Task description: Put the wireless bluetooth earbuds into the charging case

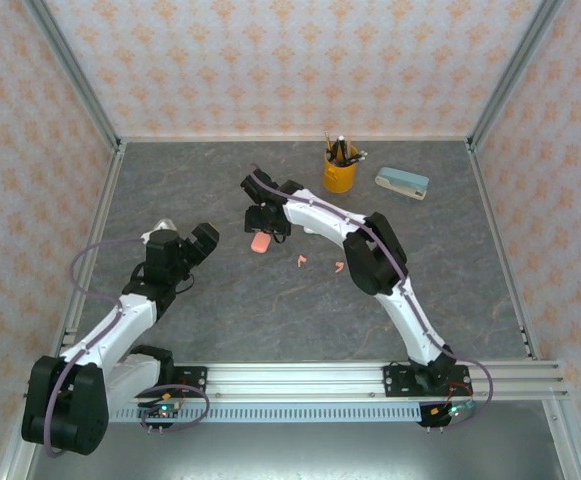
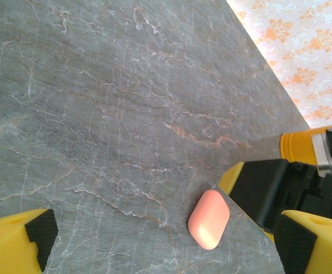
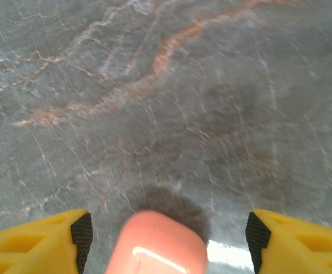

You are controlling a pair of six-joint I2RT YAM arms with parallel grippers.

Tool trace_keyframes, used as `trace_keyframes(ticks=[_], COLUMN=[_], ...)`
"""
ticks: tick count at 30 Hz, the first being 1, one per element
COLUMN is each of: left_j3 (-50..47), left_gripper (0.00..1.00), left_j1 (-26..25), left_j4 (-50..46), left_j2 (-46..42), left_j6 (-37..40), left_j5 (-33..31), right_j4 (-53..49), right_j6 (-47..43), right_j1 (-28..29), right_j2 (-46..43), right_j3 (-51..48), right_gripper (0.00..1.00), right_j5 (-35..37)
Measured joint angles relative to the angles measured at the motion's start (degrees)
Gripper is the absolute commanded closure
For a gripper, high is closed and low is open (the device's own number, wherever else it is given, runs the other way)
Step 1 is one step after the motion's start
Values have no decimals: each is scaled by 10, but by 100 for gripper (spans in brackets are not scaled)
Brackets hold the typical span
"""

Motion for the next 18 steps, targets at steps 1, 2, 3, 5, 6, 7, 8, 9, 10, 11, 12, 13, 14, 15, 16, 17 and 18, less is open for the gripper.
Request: trace_keyframes(ticks=[1, 2, 3, 5, 6, 7, 8, 9, 10, 11, 12, 13, 14, 15, 16, 17, 18], left_j3=[3, 6, 9, 12, 14, 16, 18, 21, 24, 26, 28, 29, 30, 32, 32, 33, 34], left_gripper=[0, 0, 0, 0, 0, 0, 0, 0, 0, 0, 0, 0, 0, 0, 0, 0, 0], left_j1=[0, 0, 0, 0, 0, 0, 0, 0, 0, 0, 0, 0, 0, 0, 0, 0, 0], left_j4=[-2, -5, -7, -10, -12, -13, -14, -16, -17, -18, -19, -19, -21, -21, -21, -21, -22], left_j2=[2, 3, 3, 3, 4, 4, 5, 7, 8, 10, 12, 13, 14, 15, 15, 15, 15], left_j6=[0, -2, -4, -4, -4, -4, -4, -4, -4, -4, -4, -4, -4, -4, -4, -4, -4], left_j5=[0, 0, 0, 0, 0, 0, 0, 0, 0, 0, 0, 0, 0, 0, 0, 0, 0], right_j4=[0, 0, 0, 0, 0, 1, 3, 12, 19, 29, 34, 39, 46, 51, 53, 55, 57], right_j6=[-5, -10, -15, -22, -24, -25, -26, -27, -28, -27, -27, -27, -27, -27, -27, -27, -27], right_j1=[0, 0, 0, 0, 0, 0, 0, 1, 1, 0, 0, 1, 3, 7, 10, 16, 22], right_j2=[8, 16, 24, 30, 31, 31, 31, 30, 26, 17, 9, 3, -3, -11, -18, -27, -35], right_j3=[10, 20, 28, 31, 31, 29, 26, 19, 11, -3, -16, -29, -42, -54, -64, -80, -92], right_gripper=[28, 29, 29, 31, 32, 32, 33, 34, 34, 34, 35, 35, 35, 36, 36, 36, 36], right_j5=[-4, -9, -14, -28, -37, -46, -55, -64, -65, -73, -84, -91, -94, -101, -107, -113, -116])
